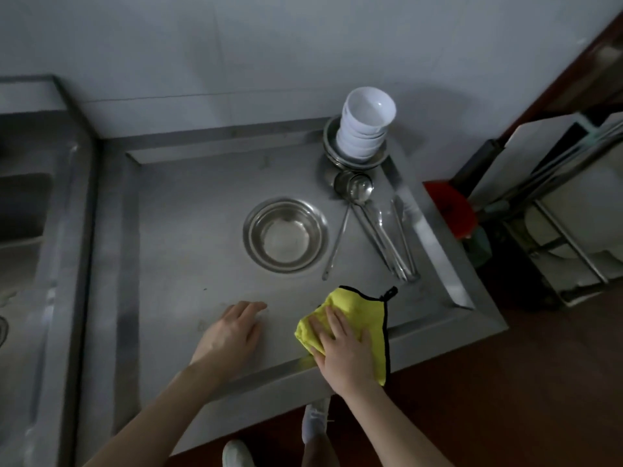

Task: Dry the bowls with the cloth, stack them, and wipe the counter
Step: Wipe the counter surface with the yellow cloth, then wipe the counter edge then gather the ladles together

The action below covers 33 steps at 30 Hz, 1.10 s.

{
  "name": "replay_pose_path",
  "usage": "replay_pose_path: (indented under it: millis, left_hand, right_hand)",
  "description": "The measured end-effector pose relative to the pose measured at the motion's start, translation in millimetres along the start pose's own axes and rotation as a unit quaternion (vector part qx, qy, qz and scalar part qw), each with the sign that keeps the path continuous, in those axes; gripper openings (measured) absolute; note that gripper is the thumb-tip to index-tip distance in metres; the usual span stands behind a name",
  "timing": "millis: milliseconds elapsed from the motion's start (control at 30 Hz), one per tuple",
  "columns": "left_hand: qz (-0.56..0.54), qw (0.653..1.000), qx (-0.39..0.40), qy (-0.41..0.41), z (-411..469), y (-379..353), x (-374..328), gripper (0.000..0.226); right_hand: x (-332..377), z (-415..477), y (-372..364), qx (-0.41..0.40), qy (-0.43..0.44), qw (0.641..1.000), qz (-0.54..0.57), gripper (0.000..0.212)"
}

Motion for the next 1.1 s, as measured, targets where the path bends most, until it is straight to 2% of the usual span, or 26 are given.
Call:
replay_pose_path:
  millis: [200,333,433,533,600,733,933,1100]
  left_hand:
    - [-0.025,0.999,0.014,-0.017,69.8,-25.8,-45.3,0.036]
    - [-0.046,0.999,0.019,-0.009,112.7,-37.6,-67.2,0.042]
    - [-0.076,0.997,0.013,0.012,144.3,-41.8,-76.9,0.037]
    - [-0.097,0.994,0.001,0.045,176.6,-47.0,-78.9,0.033]
    - [-0.099,0.993,-0.003,0.064,198.7,-52.2,-79.1,0.035]
    - [-0.065,0.994,0.052,0.071,237.0,-77.3,-86.0,0.051]
    - [-0.054,0.990,0.070,0.108,267.1,-106.2,-80.6,0.059]
    - [-0.056,0.993,0.053,0.092,278.9,-116.1,-85.7,0.051]
  right_hand:
    - [-76.2,22.9,4.9,0.001,-0.040,0.999,-0.004,0.057]
    - [-88.8,34.8,19.4,-0.001,-0.026,0.999,0.044,0.062]
    - [-97.3,53.7,61.4,-0.072,-0.017,0.990,0.118,0.061]
    - [-137.7,100.7,97.8,-0.134,-0.075,0.971,0.183,0.051]
    - [-161.4,137.7,102.7,-0.100,-0.111,0.974,0.169,0.059]
    - [-174.4,189.0,89.0,-0.026,-0.097,0.994,0.050,0.077]
    - [-173.1,207.0,81.3,-0.045,-0.119,0.987,0.094,0.074]
    - [-160.6,220.6,77.2,-0.044,-0.128,0.978,0.159,0.071]
Point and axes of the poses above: each hand's wrist, its own z-axis towards the middle knuckle, its own y-axis out of the back of the hand, x = y × z, the point moved 9 cm from there along z, towards the middle knuckle, and after that the axes turned 11 degrees about -y, right-handed, at the moved point
